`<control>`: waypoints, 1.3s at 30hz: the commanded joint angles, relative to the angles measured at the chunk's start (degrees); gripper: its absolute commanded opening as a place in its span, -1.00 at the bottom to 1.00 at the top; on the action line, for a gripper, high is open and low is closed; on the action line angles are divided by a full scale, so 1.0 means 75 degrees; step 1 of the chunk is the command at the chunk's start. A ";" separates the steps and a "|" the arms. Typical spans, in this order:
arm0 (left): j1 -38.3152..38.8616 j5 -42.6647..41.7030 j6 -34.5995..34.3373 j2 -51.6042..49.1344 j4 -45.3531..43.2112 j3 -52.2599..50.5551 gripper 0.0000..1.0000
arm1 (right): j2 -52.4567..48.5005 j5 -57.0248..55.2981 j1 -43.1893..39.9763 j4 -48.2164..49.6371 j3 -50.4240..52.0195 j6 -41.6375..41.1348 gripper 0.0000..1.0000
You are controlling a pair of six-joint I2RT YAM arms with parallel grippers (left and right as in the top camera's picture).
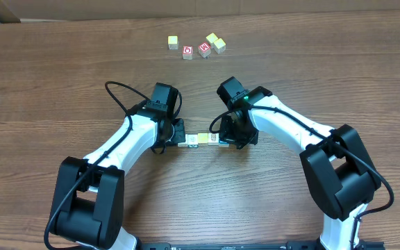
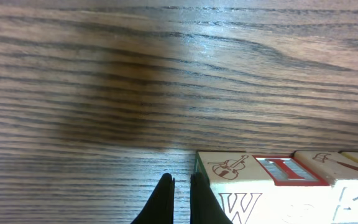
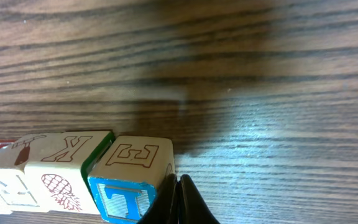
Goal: Flip 5 blocks
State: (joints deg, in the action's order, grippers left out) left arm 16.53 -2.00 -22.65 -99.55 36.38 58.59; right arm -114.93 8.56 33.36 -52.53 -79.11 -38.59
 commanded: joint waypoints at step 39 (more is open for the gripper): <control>0.0055 -0.0105 0.1253 -0.0070 -0.0723 -0.0064 -0.86 | 0.0020 0.0417 0.0688 0.0020 0.0055 -0.0947 -0.92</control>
State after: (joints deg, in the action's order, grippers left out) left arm 16.25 1.15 -14.37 -99.55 31.22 58.57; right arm -114.93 8.58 36.56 -53.71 -79.05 -43.88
